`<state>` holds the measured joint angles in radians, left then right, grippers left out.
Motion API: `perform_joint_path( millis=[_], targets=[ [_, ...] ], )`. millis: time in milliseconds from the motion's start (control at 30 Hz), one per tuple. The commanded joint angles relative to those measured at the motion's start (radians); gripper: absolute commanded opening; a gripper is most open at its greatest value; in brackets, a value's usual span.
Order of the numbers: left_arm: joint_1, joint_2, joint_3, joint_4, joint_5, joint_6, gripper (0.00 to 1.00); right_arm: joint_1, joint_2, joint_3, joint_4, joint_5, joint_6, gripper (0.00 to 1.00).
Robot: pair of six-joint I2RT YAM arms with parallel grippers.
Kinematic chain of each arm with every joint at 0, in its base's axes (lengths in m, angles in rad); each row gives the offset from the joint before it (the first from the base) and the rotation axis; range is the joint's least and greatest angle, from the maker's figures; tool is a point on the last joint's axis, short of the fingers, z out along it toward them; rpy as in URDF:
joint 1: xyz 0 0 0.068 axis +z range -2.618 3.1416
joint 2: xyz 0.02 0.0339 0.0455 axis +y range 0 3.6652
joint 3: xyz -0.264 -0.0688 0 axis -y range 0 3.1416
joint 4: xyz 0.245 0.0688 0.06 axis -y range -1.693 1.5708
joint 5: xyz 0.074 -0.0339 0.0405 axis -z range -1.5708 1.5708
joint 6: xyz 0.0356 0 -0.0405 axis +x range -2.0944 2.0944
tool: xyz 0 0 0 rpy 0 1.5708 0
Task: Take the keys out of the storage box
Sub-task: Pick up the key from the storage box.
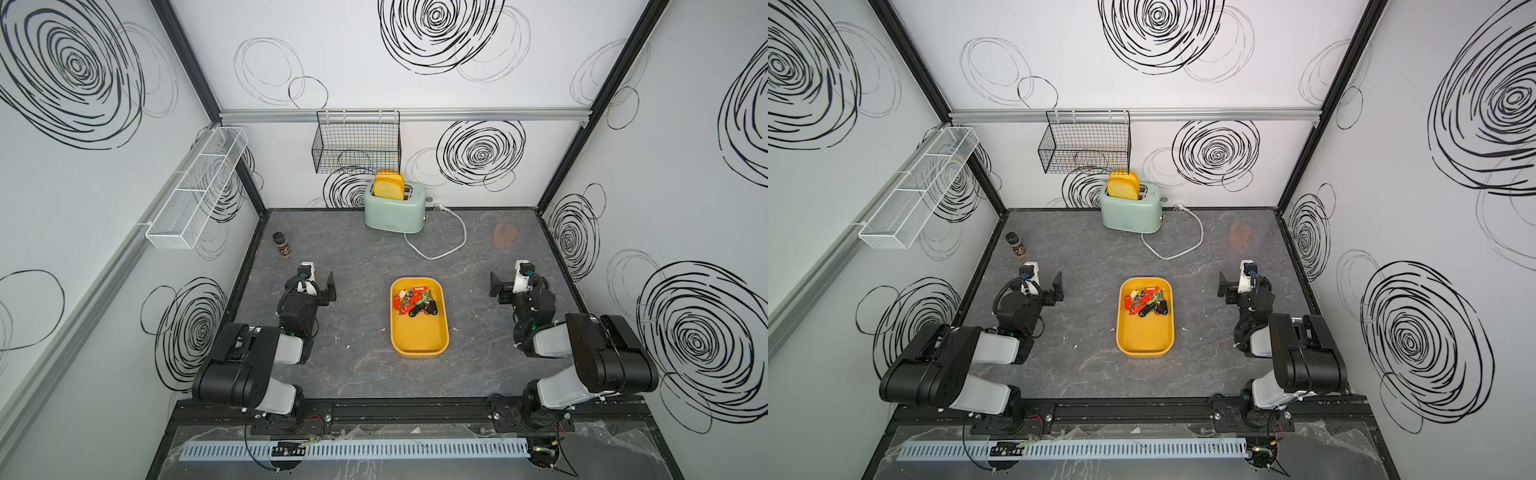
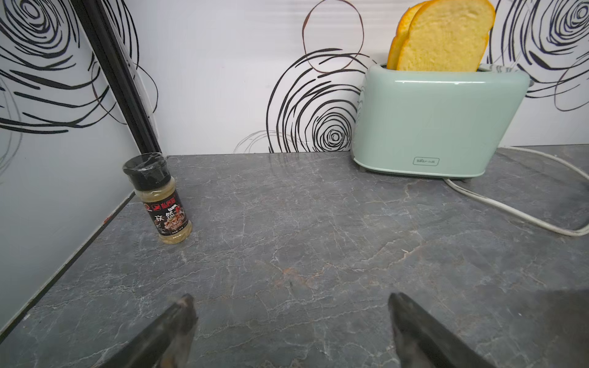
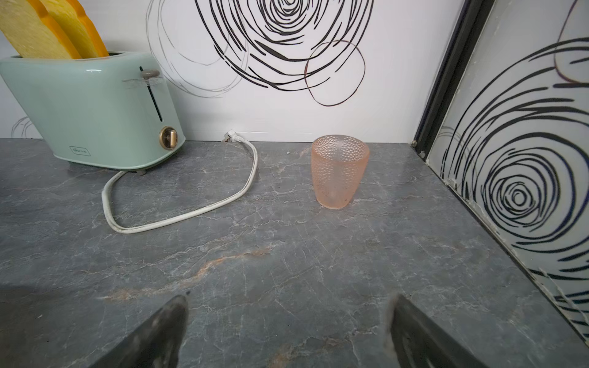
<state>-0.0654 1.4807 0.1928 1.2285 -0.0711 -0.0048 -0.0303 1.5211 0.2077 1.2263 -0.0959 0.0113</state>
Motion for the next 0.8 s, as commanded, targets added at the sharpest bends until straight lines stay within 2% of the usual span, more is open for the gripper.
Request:
perform_joint_path(
  millis=[0,600,667,700,767],
  targets=[
    [-0.005,-0.015,0.014,0.053,-0.009,0.016,0.98,-0.003,-0.005,0.013,0.008,-0.012,-0.015,0.99],
    [0.014,-0.016,0.023,0.037,0.013,0.003,0.98,-0.002,-0.007,0.014,0.010,0.003,-0.011,0.99],
    [0.009,-0.046,0.052,-0.043,-0.041,-0.012,0.98,0.002,-0.049,0.066,-0.131,0.046,0.004,0.99],
    [0.007,-0.067,0.088,-0.119,-0.065,-0.018,0.98,0.003,-0.081,0.115,-0.246,0.057,0.006,0.99],
    [0.006,-0.091,0.180,-0.292,-0.082,-0.020,0.98,0.004,-0.107,0.175,-0.352,0.049,0.001,0.99]
  ],
)
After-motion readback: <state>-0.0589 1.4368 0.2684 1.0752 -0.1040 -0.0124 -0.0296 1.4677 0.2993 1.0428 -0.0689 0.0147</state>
